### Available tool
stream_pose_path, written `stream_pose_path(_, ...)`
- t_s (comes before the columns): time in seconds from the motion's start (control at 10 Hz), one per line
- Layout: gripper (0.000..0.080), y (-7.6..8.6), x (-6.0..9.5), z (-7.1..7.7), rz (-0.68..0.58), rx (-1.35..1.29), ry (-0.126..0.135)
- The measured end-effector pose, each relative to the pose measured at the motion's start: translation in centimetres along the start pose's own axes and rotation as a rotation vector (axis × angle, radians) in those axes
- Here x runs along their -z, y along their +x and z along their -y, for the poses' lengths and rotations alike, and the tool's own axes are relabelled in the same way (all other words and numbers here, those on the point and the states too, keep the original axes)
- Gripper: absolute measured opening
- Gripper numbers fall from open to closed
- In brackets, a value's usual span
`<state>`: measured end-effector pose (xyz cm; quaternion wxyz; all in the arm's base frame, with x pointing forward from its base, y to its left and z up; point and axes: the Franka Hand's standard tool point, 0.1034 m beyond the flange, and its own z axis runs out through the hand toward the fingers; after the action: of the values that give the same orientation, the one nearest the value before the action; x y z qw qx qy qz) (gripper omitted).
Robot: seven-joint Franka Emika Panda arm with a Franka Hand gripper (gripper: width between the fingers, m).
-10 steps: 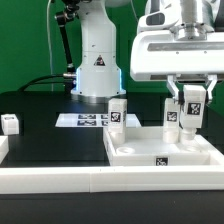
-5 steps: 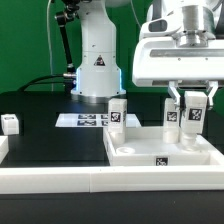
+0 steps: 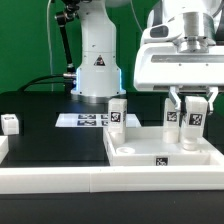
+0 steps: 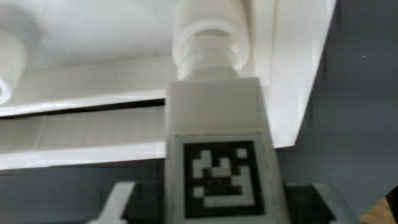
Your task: Assemble square table
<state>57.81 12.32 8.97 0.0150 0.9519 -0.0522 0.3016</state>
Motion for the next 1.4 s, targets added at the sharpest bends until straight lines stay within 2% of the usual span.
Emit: stream_pose_path(1.4,0.0288,-0.92,-0.93,0.24,-0.003,0.018,-0.007)
